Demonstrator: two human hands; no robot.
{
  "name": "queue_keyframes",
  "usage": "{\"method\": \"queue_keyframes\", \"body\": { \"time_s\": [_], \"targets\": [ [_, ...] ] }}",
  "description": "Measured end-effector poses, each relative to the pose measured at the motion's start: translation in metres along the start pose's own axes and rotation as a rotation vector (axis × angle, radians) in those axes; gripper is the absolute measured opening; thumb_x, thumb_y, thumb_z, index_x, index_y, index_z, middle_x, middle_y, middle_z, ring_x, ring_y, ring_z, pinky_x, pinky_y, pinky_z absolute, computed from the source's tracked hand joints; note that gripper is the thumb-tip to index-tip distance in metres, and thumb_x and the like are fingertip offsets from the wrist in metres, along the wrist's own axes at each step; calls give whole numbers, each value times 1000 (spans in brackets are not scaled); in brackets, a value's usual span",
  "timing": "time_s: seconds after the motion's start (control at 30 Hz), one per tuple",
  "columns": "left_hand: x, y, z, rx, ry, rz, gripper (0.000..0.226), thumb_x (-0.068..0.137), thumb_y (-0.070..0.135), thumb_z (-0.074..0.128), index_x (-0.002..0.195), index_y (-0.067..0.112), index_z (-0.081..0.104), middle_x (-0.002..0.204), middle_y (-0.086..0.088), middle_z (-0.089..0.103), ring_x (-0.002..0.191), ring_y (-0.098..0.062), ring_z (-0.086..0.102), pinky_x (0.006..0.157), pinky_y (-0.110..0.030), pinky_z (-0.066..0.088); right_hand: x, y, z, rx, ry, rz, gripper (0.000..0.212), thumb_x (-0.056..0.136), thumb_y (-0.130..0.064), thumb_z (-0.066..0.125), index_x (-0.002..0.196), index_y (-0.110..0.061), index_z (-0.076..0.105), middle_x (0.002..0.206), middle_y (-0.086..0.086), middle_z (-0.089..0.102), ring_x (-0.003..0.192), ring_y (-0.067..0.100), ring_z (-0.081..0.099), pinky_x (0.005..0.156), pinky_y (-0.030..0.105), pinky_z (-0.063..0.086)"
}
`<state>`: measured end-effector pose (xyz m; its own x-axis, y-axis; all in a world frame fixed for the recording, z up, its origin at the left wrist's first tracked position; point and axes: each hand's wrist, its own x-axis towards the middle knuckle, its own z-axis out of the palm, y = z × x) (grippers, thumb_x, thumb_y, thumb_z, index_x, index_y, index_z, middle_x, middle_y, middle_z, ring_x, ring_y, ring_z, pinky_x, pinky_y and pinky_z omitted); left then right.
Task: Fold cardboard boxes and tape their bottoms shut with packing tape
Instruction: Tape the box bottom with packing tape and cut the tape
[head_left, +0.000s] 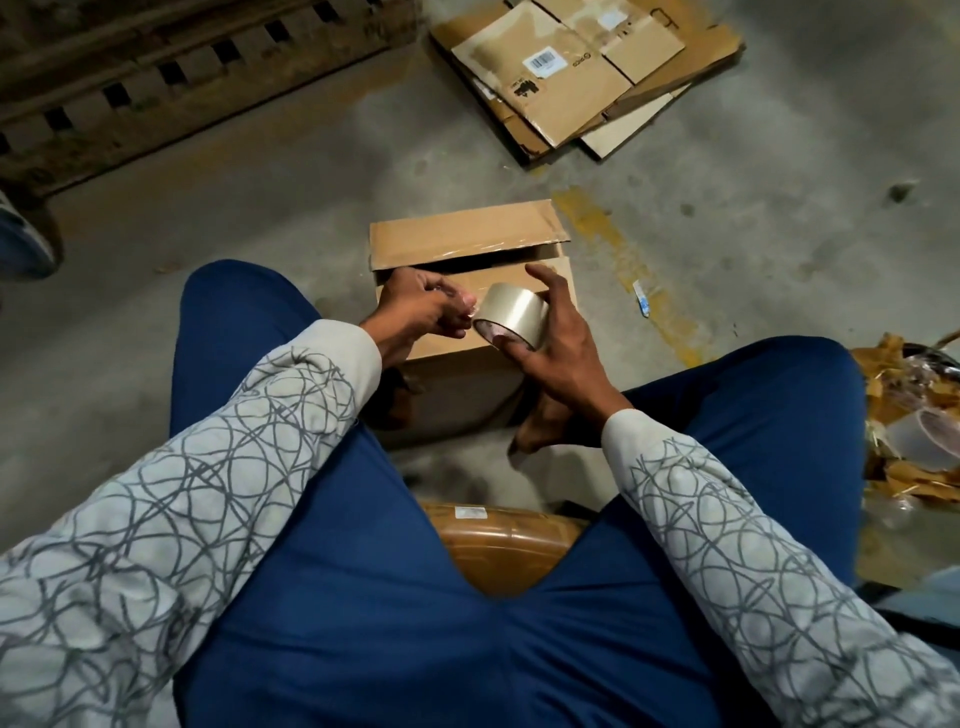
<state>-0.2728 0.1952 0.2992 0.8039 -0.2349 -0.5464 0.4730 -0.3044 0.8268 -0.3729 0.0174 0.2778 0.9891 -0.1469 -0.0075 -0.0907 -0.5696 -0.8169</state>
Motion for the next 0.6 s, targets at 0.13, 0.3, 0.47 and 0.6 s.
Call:
{"method": "queue_keyframes", "body": {
  "time_s": [0.13,0.3,0.47,0.6],
  "targets": [
    [1,0,1,-20,22,-21,20,86,5,76,99,-7,68,81,-18,72,65,-23,72,64,-38,64,2,-3,-5,-94,20,-84,65,81,-28,78,136,-19,45,121,2,62,97,16,61,77,26,50],
    [2,-1,0,42,84,-56,17,87,5,76,98,-6,70,80,-19,73,65,-25,74,66,-43,64,4,-4,-6,-200,-34,-154,64,79,-26,81,136,-16,55,128,5,65,108,19,61,86,19,44],
    [0,3,-6,44,133,-77,10,87,4,76,90,-3,71,82,-22,74,69,-31,76,65,-43,64,6,-1,-9,-308,-104,-170,72,76,-21,84,142,-18,54,127,10,64,107,28,63,89,33,52],
    [6,7,-26,-74,259,-75,12,88,1,71,93,-10,70,75,-22,71,67,-32,74,66,-44,64,6,15,-15,-444,-208,-111,70,79,-30,83,142,-27,54,115,8,66,99,30,64,83,40,56]
  ]
}}
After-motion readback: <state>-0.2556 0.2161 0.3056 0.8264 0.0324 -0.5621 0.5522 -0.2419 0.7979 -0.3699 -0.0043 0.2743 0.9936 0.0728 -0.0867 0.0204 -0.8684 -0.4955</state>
